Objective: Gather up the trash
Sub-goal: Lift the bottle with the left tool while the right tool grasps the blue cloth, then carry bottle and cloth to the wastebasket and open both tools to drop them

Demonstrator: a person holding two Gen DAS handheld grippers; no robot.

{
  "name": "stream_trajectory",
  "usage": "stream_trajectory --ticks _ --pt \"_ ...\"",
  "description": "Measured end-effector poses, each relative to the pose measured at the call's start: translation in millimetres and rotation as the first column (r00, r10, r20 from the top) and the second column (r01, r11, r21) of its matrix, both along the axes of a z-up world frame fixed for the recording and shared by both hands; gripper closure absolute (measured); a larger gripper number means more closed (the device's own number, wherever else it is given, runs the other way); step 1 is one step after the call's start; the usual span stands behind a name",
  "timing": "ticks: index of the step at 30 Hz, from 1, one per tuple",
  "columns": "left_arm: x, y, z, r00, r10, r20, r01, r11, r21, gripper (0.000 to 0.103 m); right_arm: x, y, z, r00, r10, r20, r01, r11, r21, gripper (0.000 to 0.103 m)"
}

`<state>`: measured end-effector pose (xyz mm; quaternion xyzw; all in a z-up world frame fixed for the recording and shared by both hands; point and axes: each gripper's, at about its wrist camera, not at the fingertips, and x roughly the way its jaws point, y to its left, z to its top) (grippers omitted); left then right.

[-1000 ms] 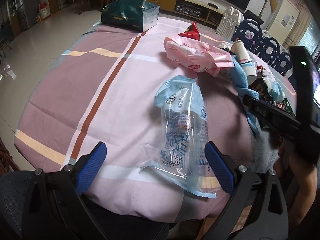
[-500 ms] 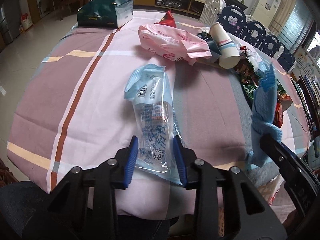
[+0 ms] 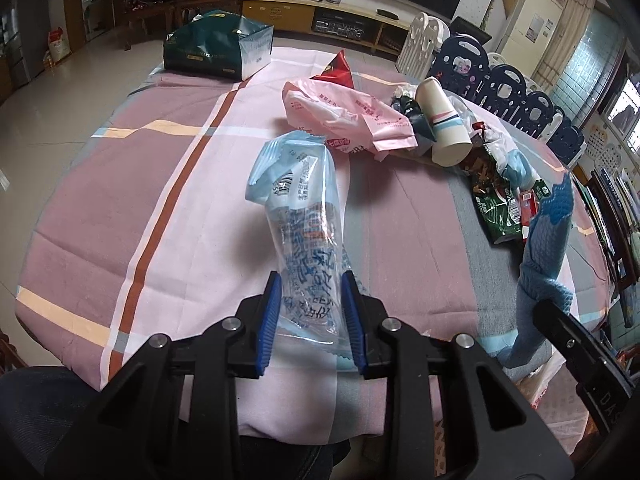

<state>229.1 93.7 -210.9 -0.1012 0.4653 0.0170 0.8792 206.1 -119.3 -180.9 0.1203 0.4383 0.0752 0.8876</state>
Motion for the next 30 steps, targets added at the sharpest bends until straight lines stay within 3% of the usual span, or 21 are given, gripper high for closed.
stream_trajectory --ticks 21,24,30 --pt "-2.6 3.7 1.9 1.000 0.006 0.012 -0.006 1.000 -0.028 0.073 -2.1 -4.9 -3.4 1.000 -0.019 -0.016 0.020 1.000 0.023 0.077" --pt "-5.8 9.5 6.0 0.999 0.003 0.032 0.000 0.997 -0.080 0.073 -4.3 -7.2 1.3 1.000 -0.029 -0.009 0.029 0.999 0.028 0.077" --pt "-5.0 27.9 0.0 1.000 0.018 -0.012 -0.020 0.967 -0.253 0.076 -17.3 -21.8 27.6 0.997 -0.058 0.054 0.055 0.997 0.056 0.077"
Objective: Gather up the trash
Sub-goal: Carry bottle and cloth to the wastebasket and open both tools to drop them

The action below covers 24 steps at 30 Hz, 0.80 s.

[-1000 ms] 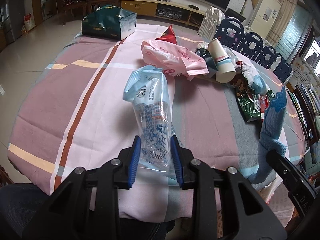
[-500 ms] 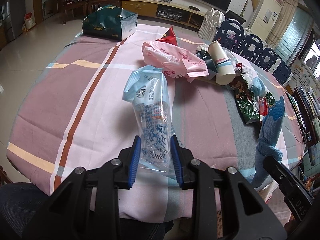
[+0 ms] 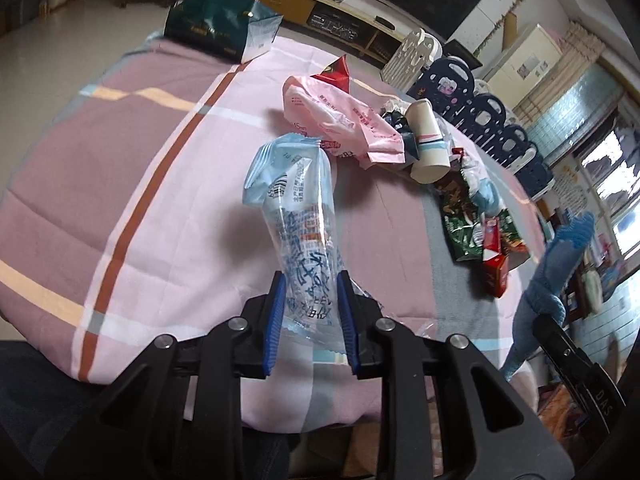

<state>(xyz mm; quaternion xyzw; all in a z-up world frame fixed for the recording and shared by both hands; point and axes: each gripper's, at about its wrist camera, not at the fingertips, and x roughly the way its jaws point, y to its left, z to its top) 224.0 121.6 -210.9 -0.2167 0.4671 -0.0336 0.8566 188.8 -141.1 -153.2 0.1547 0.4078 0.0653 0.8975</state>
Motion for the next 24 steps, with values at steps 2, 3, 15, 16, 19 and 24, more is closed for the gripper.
stream_trajectory --ticks 2,3,15,16,19,24 --pt "-1.2 3.9 -0.2 1.000 0.009 -0.002 -0.009 0.999 -0.031 0.077 -6.0 -9.8 7.9 1.000 -0.017 0.016 0.017 1.000 0.019 0.077" --pt "-1.8 4.9 -0.3 1.000 0.011 -0.003 -0.012 0.999 -0.041 0.077 -8.3 -14.5 11.2 1.000 -0.024 0.020 0.024 0.999 0.025 0.077" --pt "-18.2 1.0 19.0 0.997 -0.016 0.073 0.020 0.998 -0.060 0.077 -84.0 -111.5 43.3 0.993 -0.117 0.016 0.117 0.993 -0.028 0.077" --pt "-22.6 -6.9 23.7 0.996 -0.031 0.080 0.035 0.999 -0.042 0.077 -90.7 -119.7 35.2 0.992 -0.127 -0.015 0.127 0.991 -0.034 0.077" --pt "-39.0 -38.7 36.6 0.985 -0.134 0.112 0.136 0.991 -0.005 0.077 -107.7 -142.9 -1.9 0.973 -0.185 -0.141 0.177 0.982 -0.065 0.069" --pt "-69.3 -113.4 56.6 0.907 -0.396 0.145 0.396 0.918 0.027 0.077 -127.7 -181.2 -53.9 0.888 -0.294 -0.354 0.319 0.947 0.015 0.043"
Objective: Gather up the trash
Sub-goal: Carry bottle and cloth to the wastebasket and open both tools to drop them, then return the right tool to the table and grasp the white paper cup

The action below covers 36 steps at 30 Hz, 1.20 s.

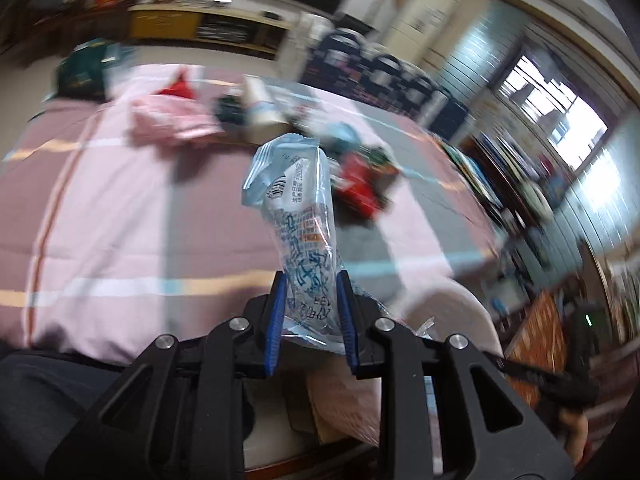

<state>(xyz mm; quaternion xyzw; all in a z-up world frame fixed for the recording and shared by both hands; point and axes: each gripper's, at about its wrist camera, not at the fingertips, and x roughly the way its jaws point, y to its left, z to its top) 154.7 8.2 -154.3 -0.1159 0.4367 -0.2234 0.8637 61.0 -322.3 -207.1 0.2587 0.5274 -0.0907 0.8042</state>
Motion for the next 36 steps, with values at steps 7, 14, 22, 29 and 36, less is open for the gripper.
stream_trajectory --ticks 7,14,22,29,36 --pt "-47.4 -101.1 -14.2 0.893 -0.446 -0.057 0.447 0.895 0.002 0.075 -23.5 -50.2 48.2 0.963 -0.213 0.164 0.219 0.976 -0.016 0.028" --pt "-71.3 -133.7 -35.0 0.847 -0.530 -0.040 0.525 0.822 0.219 0.020 -20.6 -53.9 47.2 0.961 -0.219 0.171 0.230 0.972 -0.044 0.026" --pt "-12.3 -34.3 -5.0 0.993 -0.022 0.114 -0.023 0.927 0.375 0.015 12.2 -4.6 33.5 0.987 -0.080 0.138 0.086 0.996 -0.037 0.026" --pt "33.5 88.5 -11.5 0.874 0.470 0.124 -0.481 0.800 0.358 0.015 100.8 81.8 35.8 0.966 0.116 0.233 -0.111 0.993 -0.034 0.026" --pt "29.5 159.9 -34.6 0.735 0.677 -0.048 -0.672 0.736 0.089 0.012 217.5 185.6 60.0 0.901 0.316 0.296 -0.295 0.949 -0.113 0.026"
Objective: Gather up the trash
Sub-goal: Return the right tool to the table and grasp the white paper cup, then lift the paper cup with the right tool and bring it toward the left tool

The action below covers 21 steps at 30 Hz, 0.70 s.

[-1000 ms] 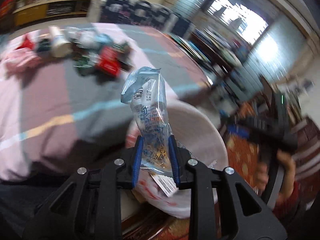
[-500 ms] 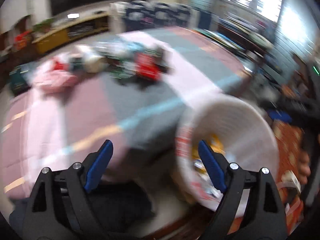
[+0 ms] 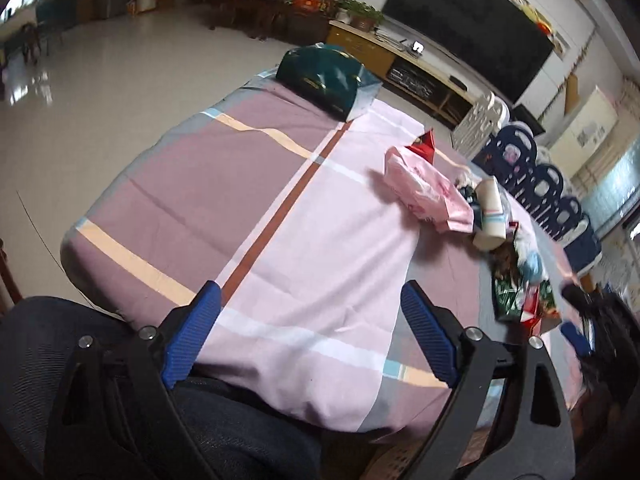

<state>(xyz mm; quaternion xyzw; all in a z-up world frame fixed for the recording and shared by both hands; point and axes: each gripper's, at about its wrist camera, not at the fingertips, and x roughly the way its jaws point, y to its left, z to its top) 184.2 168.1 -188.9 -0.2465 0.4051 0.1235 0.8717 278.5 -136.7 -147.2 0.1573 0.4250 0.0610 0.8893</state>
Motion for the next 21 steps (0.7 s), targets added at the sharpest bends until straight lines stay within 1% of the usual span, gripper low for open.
stream_trajectory --ticks 1,2,3,4,5,6,9,12,13,14,15,16,17,18,20,21 --pt "-4.0 4.1 0.3 1.000 0.002 0.012 -0.002 1.000 -0.021 0.012 15.9 15.0 1.1 1.000 0.028 0.008 -0.028 0.999 -0.033 0.026" --pt "-5.6 7.9 0.3 0.999 0.008 0.031 -0.007 0.999 -0.043 0.012 32.9 31.6 1.1 0.999 0.050 0.014 -0.049 0.995 -0.090 0.026" --pt "-8.8 6.3 1.3 0.999 0.016 0.046 -0.013 0.998 -0.056 0.012 49.4 48.5 0.8 0.998 0.063 0.024 -0.058 0.983 -0.171 0.027" --pt "-10.0 7.3 1.3 0.998 0.027 0.060 -0.023 0.998 -0.065 0.011 69.0 66.7 -0.6 0.996 0.083 0.032 -0.071 0.962 -0.264 0.027" --pt "-10.4 7.1 0.8 0.997 0.035 0.069 -0.030 0.997 -0.070 0.010 84.7 77.5 -3.7 0.995 0.096 0.032 -0.081 0.945 -0.318 0.027" --pt "-9.1 4.5 -0.5 0.997 0.035 0.074 -0.030 0.997 -0.071 0.010 104.8 88.1 -8.6 0.995 0.098 0.019 -0.085 0.927 -0.364 0.027" --pt "-7.6 2.4 0.3 0.997 0.024 0.076 -0.020 0.998 -0.052 0.010 144.7 99.8 -28.3 0.998 0.058 -0.031 -0.066 0.893 -0.444 0.027" --pt "-5.5 -0.4 1.2 0.996 0.020 0.082 -0.017 0.999 -0.041 0.010 166.4 100.4 -51.4 0.993 0.038 -0.109 -0.083 0.889 -0.451 0.028" --pt "-7.1 0.0 2.2 0.996 0.017 0.084 -0.014 0.999 -0.040 0.010 168.5 98.5 -56.4 0.992 0.044 -0.120 -0.091 0.902 -0.423 0.031" --pt "-7.5 0.1 2.5 0.996 0.015 0.086 -0.011 0.999 -0.041 0.010 167.9 97.2 -58.0 0.992 0.051 -0.112 -0.091 0.915 -0.394 0.035" --pt "-7.6 0.5 2.4 0.996 0.016 0.087 -0.012 0.999 -0.043 0.010 166.3 95.0 -58.2 0.992 0.058 -0.114 -0.097 0.924 -0.370 0.045" --pt "-7.1 1.0 1.9 0.996 0.019 0.085 -0.015 0.999 -0.049 0.010 163.7 94.3 -58.5 0.991 0.067 -0.116 -0.104 0.929 -0.355 0.051" --pt "-6.8 2.0 1.2 0.996 0.021 0.083 -0.017 0.998 -0.056 0.010 159.1 96.0 -58.3 0.991 0.070 -0.112 -0.106 0.927 -0.359 0.054" --pt "-6.5 3.2 0.4 0.996 0.025 0.082 -0.019 0.998 -0.066 0.010 155.7 95.1 -57.2 0.990 0.085 -0.108 -0.119 0.925 -0.360 0.061" --pt "-7.6 5.1 0.4 0.996 0.032 0.082 -0.025 0.996 -0.082 0.010 150.7 97.5 -55.9 0.988 0.115 -0.106 -0.145 0.927 -0.346 0.063" --pt "-7.1 6.2 0.3 0.996 0.036 0.082 -0.029 0.996 -0.087 0.010 146.6 93.5 -54.3 0.987 0.120 -0.107 -0.149 0.934 -0.324 0.063"
